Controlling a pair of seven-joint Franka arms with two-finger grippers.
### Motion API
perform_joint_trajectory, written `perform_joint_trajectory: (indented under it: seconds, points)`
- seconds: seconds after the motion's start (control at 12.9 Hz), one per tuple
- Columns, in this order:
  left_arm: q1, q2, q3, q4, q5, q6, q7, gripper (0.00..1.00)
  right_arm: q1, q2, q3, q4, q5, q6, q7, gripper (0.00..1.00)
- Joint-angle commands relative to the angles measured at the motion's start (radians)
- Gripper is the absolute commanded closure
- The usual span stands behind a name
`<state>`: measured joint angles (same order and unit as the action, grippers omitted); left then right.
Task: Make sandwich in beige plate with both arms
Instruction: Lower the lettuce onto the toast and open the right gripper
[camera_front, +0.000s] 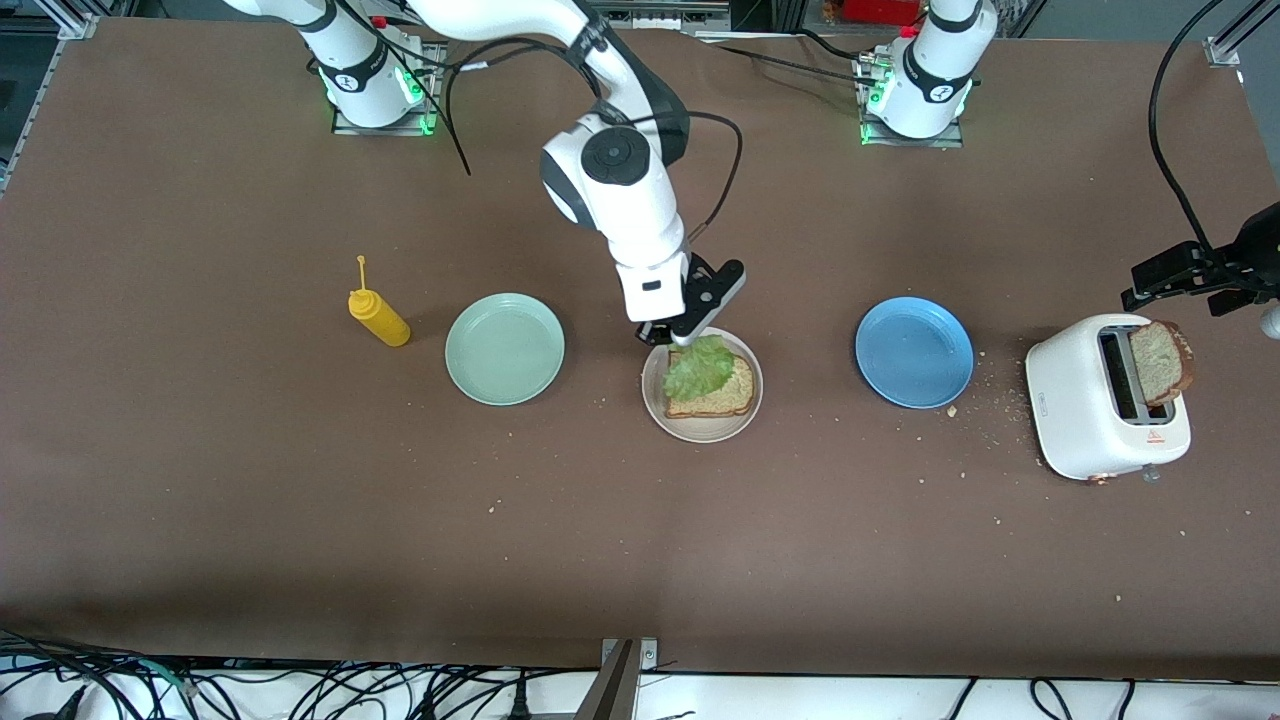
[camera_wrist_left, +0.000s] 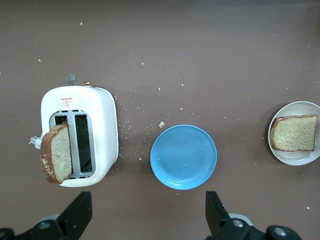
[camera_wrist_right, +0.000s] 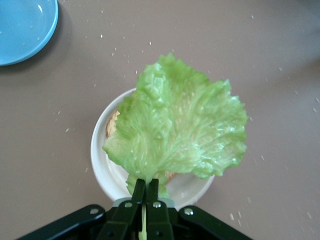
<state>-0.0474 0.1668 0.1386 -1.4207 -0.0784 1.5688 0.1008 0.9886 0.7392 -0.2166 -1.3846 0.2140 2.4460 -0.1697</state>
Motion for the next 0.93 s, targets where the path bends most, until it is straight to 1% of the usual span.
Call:
perform_joint_trajectory:
  seconds: [0.0, 0.16, 0.54, 0.62, 0.7, 0.78, 0.85]
  points:
    - [0.004, -0.012, -0.002, 0.000, 0.009, -0.010, 0.017, 0.00, 0.016, 0.086, -0.004, 0.036, -0.056, 0.105, 0.002, 1.00]
    - [0.004, -0.012, -0.002, 0.000, 0.009, -0.010, 0.016, 0.00, 0.016, 0.114, -0.004, 0.036, -0.105, 0.132, 0.004, 1.00]
    - [0.004, -0.012, -0.001, 0.000, 0.009, -0.009, 0.017, 0.00, 0.025, 0.167, -0.004, 0.036, -0.107, 0.217, 0.013, 0.99]
    - [0.004, -0.010, -0.001, 0.000, 0.009, -0.007, 0.016, 0.00, 0.030, 0.170, -0.006, 0.036, -0.108, 0.220, 0.033, 0.73]
    - [0.004, -0.010, -0.001, 0.000, 0.009, -0.007, 0.017, 0.00, 0.030, 0.172, -0.006, 0.036, -0.110, 0.220, 0.035, 0.59]
    - [0.004, -0.010, 0.001, 0.000, 0.009, -0.007, 0.016, 0.00, 0.031, 0.172, -0.006, 0.036, -0.108, 0.220, 0.036, 0.42]
    - [0.004, -0.010, 0.001, 0.000, 0.009, -0.006, 0.017, 0.00, 0.031, 0.170, -0.006, 0.036, -0.110, 0.220, 0.036, 0.35]
